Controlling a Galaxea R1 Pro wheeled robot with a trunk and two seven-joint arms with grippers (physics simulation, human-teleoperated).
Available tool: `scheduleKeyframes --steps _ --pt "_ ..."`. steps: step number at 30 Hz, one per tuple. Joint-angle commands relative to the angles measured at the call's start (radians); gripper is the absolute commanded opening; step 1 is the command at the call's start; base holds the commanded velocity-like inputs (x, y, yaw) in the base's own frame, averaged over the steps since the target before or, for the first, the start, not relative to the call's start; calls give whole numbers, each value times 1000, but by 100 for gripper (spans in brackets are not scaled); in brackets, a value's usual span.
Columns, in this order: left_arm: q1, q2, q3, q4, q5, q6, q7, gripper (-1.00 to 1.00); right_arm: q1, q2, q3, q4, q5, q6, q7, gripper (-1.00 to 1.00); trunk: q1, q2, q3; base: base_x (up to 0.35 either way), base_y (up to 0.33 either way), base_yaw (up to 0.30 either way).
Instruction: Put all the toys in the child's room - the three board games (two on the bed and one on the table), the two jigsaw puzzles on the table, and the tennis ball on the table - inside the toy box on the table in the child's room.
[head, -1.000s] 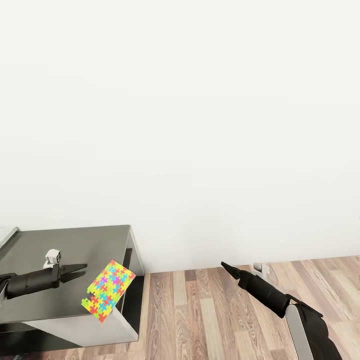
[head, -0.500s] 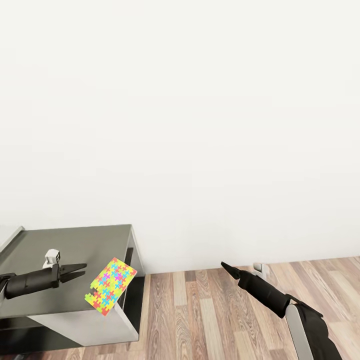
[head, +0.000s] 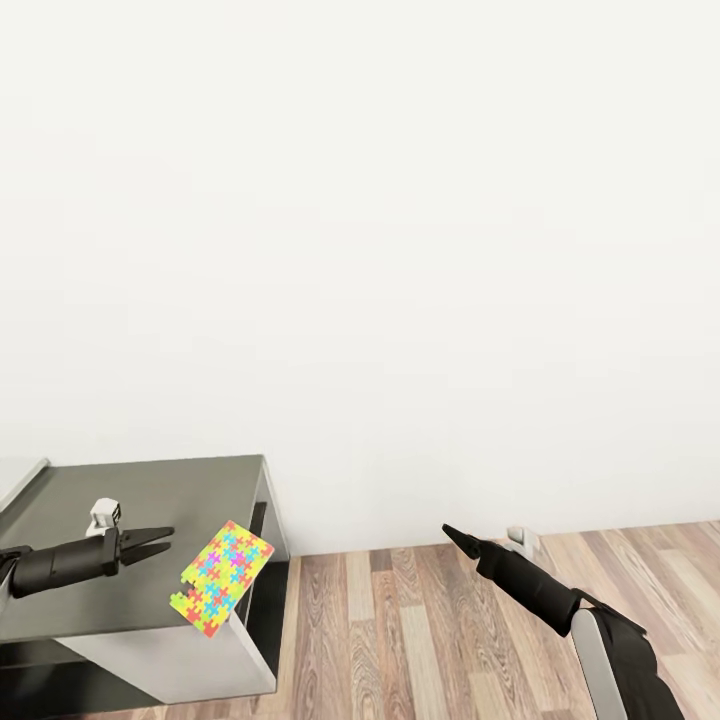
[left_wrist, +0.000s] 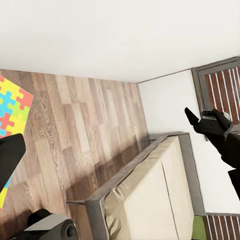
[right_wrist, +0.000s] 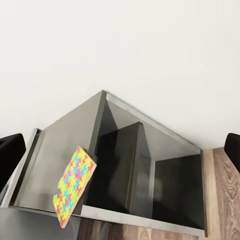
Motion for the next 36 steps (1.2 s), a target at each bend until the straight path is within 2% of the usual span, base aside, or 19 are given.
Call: scheduleKeyframes --steps 1,22,36 --pt "-1 0 0 0 -3 11 -5 100 -1 1 -2 0 -3 7 2 100 1 -2 0 0 0 0" --pt "-1 -1 -2 0 -2 11 -5 100 -1 2 0 0 -3 7 -1 100 1 -2 34 0 0 4" --pt "-1 -1 -2 0 -2 11 -5 100 -1 2 1 0 -3 7 -4 100 1 -2 57 0 0 92"
